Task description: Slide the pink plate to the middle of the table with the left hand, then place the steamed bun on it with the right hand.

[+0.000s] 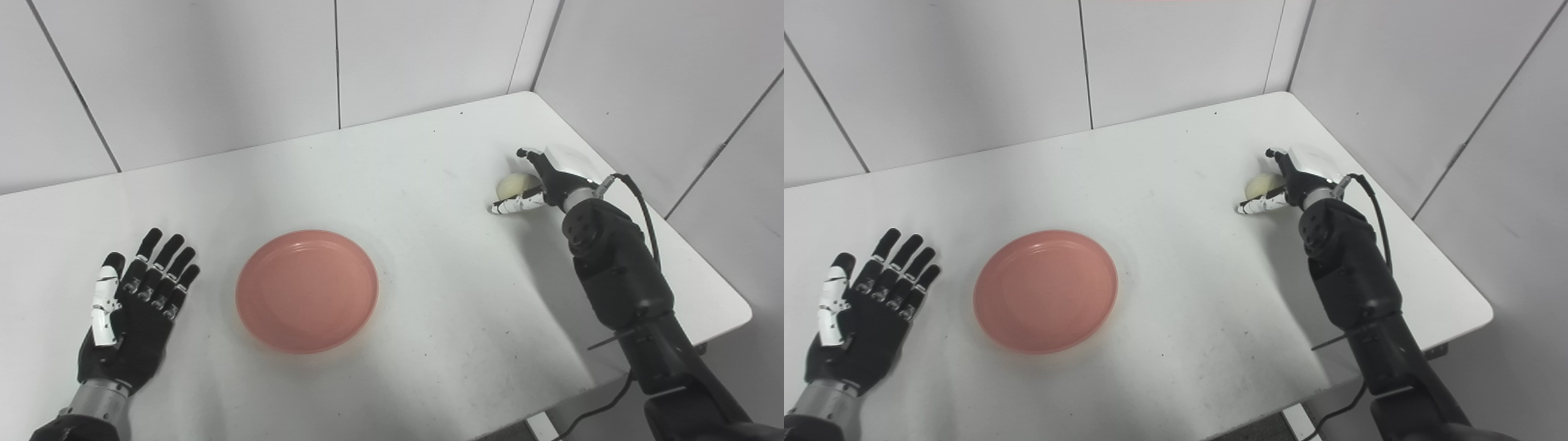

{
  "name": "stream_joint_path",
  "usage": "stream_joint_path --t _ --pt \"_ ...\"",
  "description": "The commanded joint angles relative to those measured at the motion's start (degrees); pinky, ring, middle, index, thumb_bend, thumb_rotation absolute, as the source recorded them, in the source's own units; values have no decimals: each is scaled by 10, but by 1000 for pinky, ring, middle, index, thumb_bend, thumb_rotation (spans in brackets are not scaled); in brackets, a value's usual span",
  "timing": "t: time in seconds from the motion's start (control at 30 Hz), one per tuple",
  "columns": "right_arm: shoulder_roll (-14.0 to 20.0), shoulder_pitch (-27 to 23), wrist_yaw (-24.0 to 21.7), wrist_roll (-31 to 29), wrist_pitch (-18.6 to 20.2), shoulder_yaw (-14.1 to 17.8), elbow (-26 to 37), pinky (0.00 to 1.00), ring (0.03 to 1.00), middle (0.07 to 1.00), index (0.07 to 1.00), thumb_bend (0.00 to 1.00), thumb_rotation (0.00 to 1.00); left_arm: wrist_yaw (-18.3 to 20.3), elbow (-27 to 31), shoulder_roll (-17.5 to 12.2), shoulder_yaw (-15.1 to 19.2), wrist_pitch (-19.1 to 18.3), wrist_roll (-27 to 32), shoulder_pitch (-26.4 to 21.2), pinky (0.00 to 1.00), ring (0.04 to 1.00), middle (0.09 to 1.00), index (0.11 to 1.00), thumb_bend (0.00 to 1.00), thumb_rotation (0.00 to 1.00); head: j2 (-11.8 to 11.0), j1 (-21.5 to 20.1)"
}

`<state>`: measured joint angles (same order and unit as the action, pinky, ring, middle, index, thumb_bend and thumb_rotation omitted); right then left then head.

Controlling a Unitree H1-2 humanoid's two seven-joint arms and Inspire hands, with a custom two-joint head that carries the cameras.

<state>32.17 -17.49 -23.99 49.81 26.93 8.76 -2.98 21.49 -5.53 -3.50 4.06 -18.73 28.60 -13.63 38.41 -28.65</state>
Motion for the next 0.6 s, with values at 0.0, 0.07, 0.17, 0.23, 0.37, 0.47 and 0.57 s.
stream_joint_path --t 0.0,0.07,0.17,0.23,0.37,0.47,0.57 --pt "18 -18 -8 18 0 10 12 710 852 895 875 846 415 -12 -11 -9 1 -28 -3 10 1000 967 960 969 447 1000 0 1" --pt "16 -19 -12 22 0 13 12 712 848 881 859 844 406 -12 -10 -9 1 -28 -3 10 1000 967 961 970 447 1000 1 1" --pt "16 -16 11 0 -1 13 5 707 799 834 817 828 325 -15 -8 -8 1 -30 -3 11 1000 965 959 968 449 1000 1 1" --pt "17 -13 36 -19 -3 10 -3 663 734 782 784 803 250 -15 -8 -8 1 -30 -4 11 1000 969 963 974 449 1000 1 1" --pt "21 -14 95 -57 -37 5 -44 566 622 666 683 742 136 -12 -8 -10 1 -29 -4 12 1000 970 964 974 455 1000 1 1" --pt "16 -22 152 -95 -77 4 -88 448 502 547 519 547 123 -9 -14 -10 1 -25 -3 12 1000 969 962 973 452 1000 1 2" --pt "18 -28 187 -115 -96 -6 -116 407 465 517 493 513 122 -10 -15 -10 1 -23 -5 12 1000 965 958 969 454 1000 1 2"
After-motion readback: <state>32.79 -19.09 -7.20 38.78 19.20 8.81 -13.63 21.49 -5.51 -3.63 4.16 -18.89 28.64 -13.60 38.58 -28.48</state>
